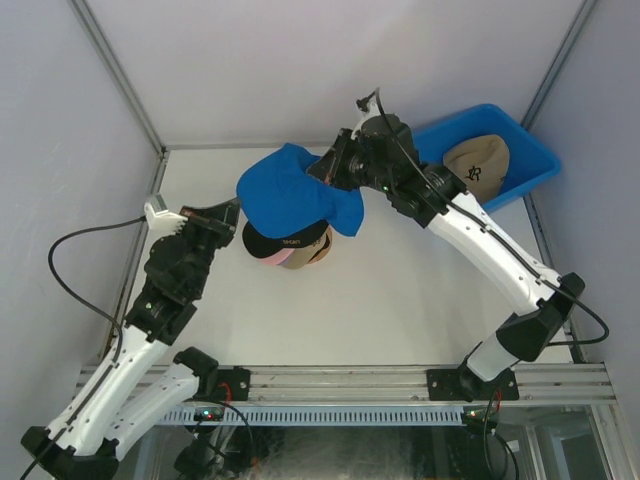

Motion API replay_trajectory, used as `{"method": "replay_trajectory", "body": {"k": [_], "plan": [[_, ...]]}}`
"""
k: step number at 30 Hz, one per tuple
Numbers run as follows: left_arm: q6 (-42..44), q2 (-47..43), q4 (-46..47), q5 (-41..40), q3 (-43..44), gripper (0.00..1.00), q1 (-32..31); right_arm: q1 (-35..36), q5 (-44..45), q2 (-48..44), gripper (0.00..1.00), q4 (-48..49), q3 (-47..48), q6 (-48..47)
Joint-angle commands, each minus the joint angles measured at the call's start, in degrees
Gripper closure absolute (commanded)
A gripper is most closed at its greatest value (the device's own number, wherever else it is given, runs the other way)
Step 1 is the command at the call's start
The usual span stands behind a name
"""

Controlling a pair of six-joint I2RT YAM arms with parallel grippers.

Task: Stack the hats
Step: Stack the hat on the hat.

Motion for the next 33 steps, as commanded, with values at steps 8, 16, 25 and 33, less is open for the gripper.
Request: {"method": "replay_trajectory", "body": {"k": [8, 16, 25, 33], "plan": [[-2.3, 10.1, 4.2, 12.1, 7.5, 1.00, 10.1, -0.6, 5.7, 6.0, 1.00, 1.2, 14.6, -6.9], [-2.5, 11.6, 4.7, 15.7, 7.1, 1.00, 13.6, -0.2, 4.0, 10.1, 1.00, 1.5, 18.3, -6.7], [-5.6, 6.8, 10.6, 21.5, -1.6, 0.70, 14.3, 1.4, 4.8, 12.4, 1.00, 1.7, 20.4, -5.2], [-7.4, -3.0, 10.9, 24.0, -8.9, 0.54, 14.3, 1.9, 5.6, 15.5, 1.00, 0.0, 25.3, -4.3]]}}
